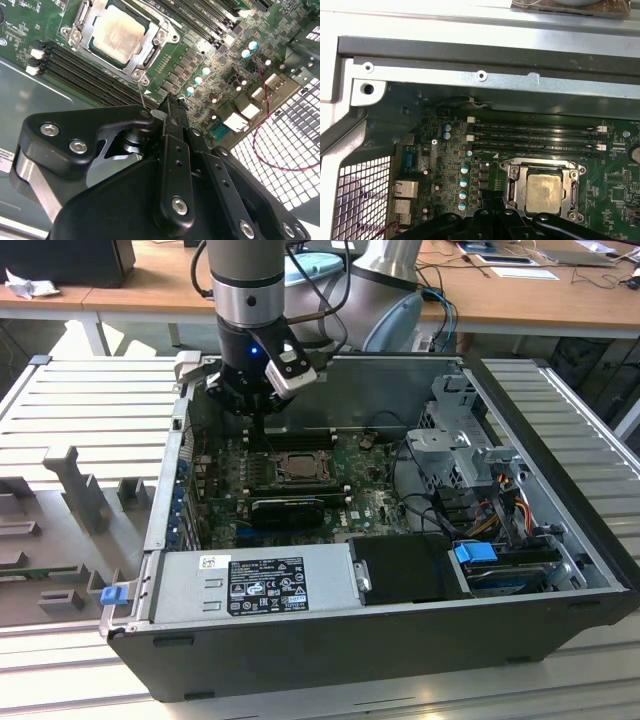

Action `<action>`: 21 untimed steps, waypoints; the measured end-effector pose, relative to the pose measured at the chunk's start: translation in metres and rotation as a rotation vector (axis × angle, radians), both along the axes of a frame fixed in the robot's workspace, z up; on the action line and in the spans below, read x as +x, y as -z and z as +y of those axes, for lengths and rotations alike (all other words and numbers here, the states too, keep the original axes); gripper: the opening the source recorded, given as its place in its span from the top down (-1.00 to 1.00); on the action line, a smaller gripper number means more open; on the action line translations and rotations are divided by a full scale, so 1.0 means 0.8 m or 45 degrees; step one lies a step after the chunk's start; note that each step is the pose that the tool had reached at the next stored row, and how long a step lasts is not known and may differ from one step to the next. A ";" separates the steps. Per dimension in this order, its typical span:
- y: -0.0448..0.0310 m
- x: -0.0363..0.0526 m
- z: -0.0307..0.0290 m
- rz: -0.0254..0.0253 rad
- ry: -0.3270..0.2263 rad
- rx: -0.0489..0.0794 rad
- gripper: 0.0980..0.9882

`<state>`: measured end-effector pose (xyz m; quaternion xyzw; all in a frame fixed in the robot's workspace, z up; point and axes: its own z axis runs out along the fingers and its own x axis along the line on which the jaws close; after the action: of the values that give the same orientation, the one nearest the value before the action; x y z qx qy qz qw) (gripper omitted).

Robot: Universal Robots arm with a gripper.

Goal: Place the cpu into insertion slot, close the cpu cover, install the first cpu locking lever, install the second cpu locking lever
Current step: 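Install the first cpu locking lever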

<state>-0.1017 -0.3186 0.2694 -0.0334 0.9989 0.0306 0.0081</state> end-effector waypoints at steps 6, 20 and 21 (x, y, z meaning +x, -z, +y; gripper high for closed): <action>0.0048 -0.010 0.0037 -0.0001 0.000 0.000 0.98; 0.0155 -0.013 0.0335 -0.0002 0.000 0.000 0.98; 0.0156 -0.012 0.0336 -0.0002 0.000 0.000 0.98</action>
<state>-0.1111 -0.2917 0.2569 -0.0335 0.9989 0.0304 0.0082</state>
